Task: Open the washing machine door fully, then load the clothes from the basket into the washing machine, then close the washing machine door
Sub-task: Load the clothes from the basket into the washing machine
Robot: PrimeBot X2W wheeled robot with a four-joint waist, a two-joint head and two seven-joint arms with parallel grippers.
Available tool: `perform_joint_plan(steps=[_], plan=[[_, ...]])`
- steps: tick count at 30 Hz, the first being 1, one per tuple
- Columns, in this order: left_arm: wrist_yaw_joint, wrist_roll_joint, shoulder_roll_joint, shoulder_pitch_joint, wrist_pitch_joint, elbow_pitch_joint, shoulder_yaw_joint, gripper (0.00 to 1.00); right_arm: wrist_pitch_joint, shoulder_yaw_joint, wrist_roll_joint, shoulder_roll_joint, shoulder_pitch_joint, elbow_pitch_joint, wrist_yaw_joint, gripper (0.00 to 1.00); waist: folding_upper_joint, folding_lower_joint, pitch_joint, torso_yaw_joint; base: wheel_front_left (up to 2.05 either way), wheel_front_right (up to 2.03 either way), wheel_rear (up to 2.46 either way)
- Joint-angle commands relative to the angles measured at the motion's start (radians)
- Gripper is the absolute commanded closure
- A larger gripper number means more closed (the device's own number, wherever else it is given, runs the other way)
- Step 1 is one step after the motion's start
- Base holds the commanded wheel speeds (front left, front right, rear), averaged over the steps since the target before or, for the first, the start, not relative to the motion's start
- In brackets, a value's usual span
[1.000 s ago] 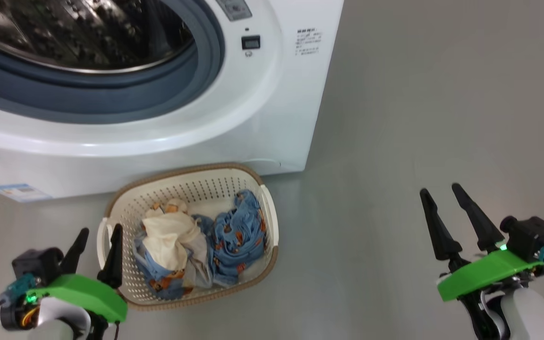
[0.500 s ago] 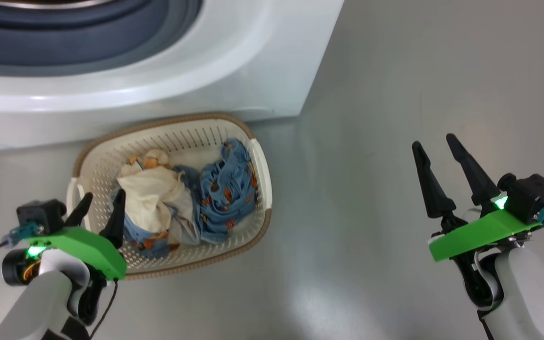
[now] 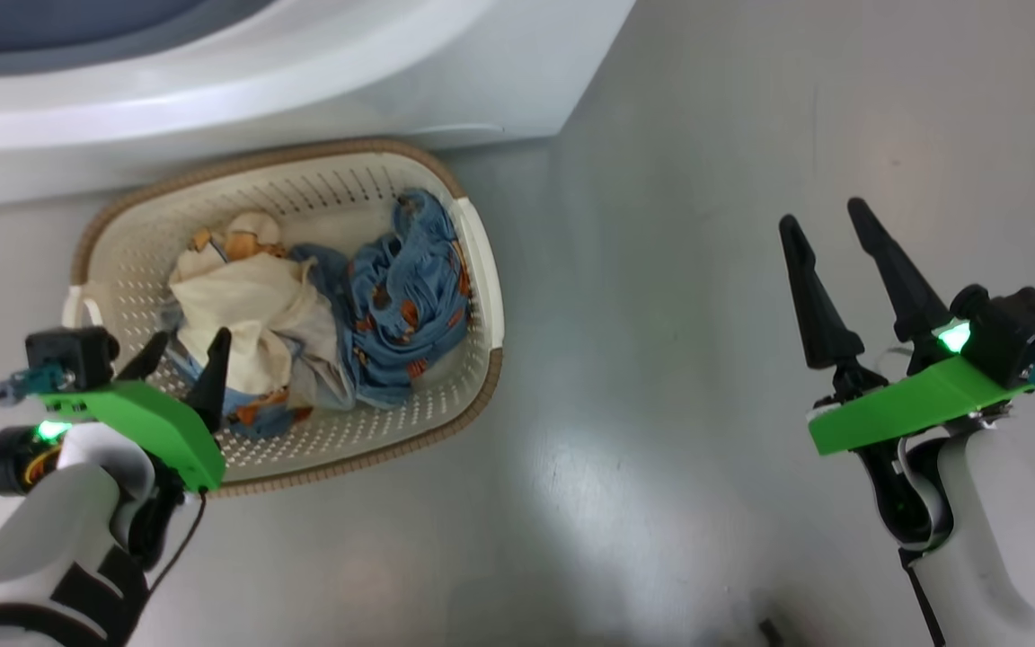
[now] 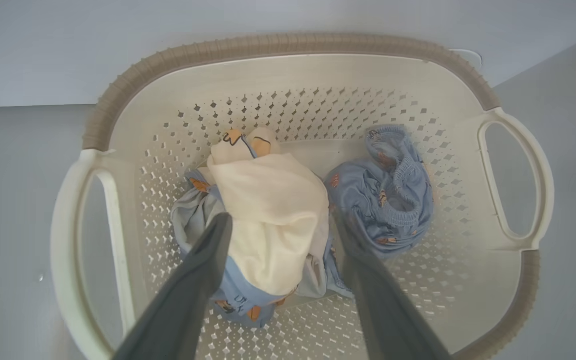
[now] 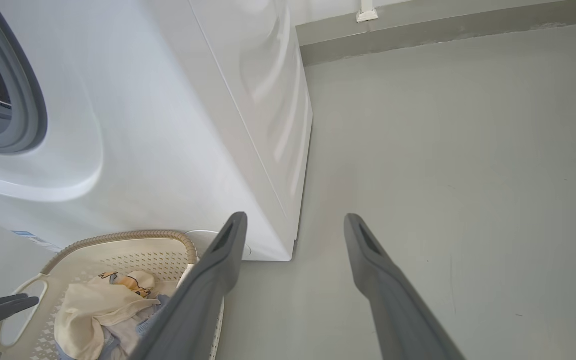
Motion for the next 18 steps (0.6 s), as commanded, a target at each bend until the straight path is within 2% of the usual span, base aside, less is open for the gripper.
perform_joint_plan(steps=[1,18], plan=[[-0.002,-0.016,0.050,-0.012,-0.001,0.005,0.009,0.00,-0.012,0.019,-0.016,0.005,0.008,-0.026,0.002,0.00,0.0000,0.0000,0.031,-0.007,0.00,0.00,0.00],[-0.002,-0.171,0.113,-0.127,0.052,0.060,-0.189,0.00,-0.012,0.037,-0.025,0.032,-0.021,-0.053,0.002,0.00,0.0000,0.0000,0.119,-0.053,0.00,0.00,0.00]])
